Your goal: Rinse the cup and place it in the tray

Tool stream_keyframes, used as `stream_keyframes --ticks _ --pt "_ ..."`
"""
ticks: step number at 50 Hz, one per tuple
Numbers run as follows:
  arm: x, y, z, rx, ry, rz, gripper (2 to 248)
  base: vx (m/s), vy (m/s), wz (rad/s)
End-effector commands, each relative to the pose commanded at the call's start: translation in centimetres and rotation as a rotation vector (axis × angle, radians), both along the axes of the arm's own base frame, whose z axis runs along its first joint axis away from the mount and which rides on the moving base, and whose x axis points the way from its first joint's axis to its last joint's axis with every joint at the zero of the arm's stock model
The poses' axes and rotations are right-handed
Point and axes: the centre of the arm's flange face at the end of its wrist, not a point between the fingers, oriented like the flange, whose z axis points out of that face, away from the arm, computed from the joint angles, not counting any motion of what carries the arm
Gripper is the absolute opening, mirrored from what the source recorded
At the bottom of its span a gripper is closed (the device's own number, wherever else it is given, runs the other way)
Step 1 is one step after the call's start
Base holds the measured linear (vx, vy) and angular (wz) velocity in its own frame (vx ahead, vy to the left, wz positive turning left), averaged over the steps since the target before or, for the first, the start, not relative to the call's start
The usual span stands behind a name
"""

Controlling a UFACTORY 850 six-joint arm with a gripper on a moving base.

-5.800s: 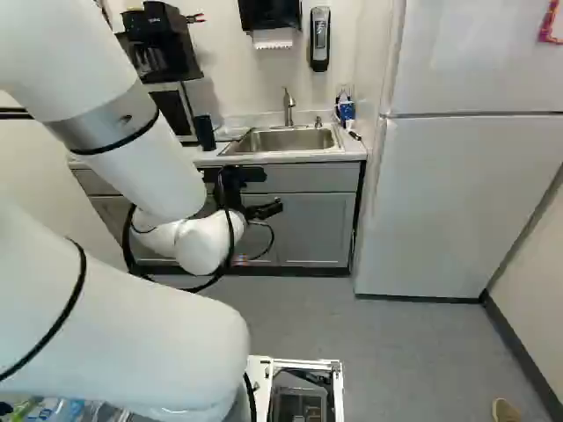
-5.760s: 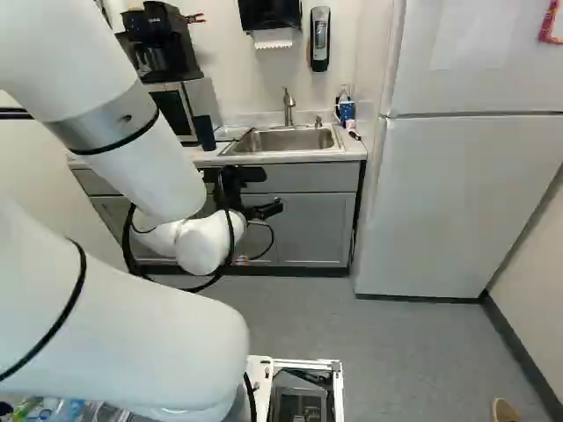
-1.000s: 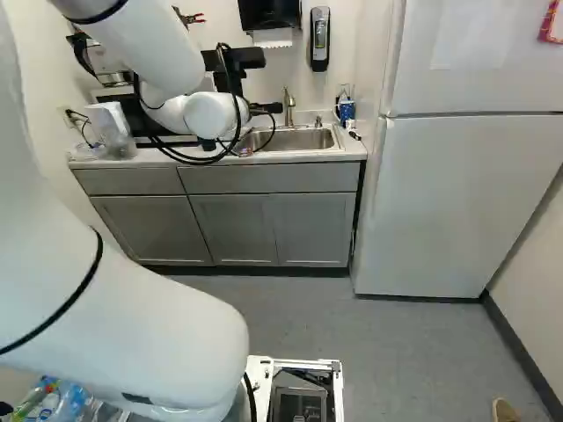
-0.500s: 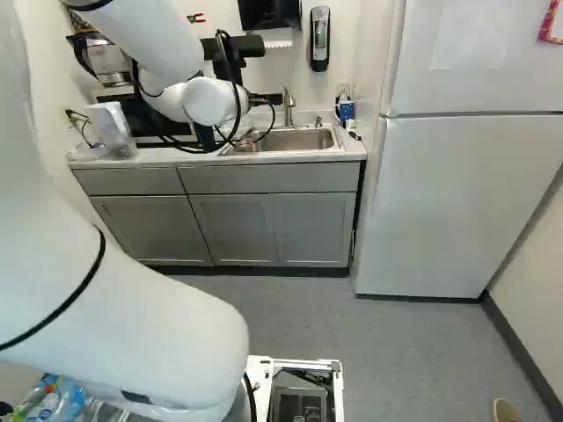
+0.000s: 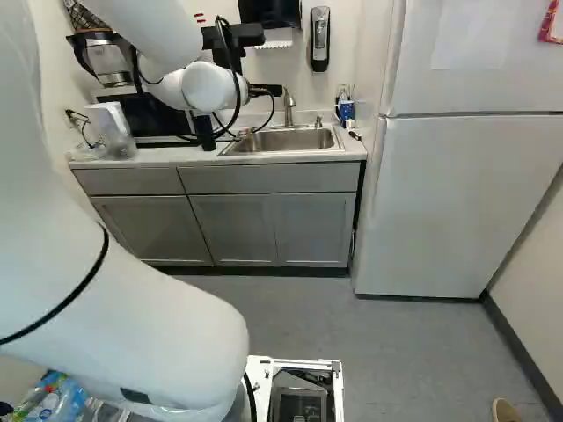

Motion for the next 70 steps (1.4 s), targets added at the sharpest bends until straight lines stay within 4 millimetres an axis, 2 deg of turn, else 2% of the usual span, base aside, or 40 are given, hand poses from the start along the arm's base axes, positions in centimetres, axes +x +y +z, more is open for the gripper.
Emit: stream_keyframes --ticks 23,49,70 --pt "1.0 0.0 2.1 0.0 0.001 0.0 247 0.0 0.0 0.0" --pt "1.0 0.0 2.1 0.0 0.001 0.0 247 0.003 0.002 0.007" --pt "1.0 0.0 2.1 0.0 0.001 0.0 247 0.103 -0.028 0.019"
